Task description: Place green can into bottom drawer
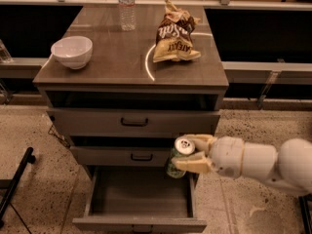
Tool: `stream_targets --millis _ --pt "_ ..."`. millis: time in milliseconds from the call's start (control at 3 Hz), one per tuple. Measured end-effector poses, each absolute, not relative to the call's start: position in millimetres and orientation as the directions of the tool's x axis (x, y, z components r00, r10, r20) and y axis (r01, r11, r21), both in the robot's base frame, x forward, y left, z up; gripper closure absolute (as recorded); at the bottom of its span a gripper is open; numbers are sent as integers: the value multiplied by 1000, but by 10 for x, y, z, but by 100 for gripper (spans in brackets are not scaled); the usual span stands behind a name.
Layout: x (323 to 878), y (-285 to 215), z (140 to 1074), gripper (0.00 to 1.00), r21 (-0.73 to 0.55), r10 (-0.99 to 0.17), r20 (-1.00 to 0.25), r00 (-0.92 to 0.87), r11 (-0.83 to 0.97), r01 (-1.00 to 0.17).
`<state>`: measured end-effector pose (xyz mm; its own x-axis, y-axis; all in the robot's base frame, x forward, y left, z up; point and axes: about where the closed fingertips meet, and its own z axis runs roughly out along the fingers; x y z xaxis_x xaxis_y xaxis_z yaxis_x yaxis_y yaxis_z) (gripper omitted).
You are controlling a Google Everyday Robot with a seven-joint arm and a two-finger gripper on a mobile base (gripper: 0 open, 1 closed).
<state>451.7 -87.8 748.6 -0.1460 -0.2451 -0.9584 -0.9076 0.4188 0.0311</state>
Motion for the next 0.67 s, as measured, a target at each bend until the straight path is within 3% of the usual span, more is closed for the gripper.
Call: stream_targets --millis 667 --pt "4554 -842 6354 100 -2 -183 -978 -102 495 -869"
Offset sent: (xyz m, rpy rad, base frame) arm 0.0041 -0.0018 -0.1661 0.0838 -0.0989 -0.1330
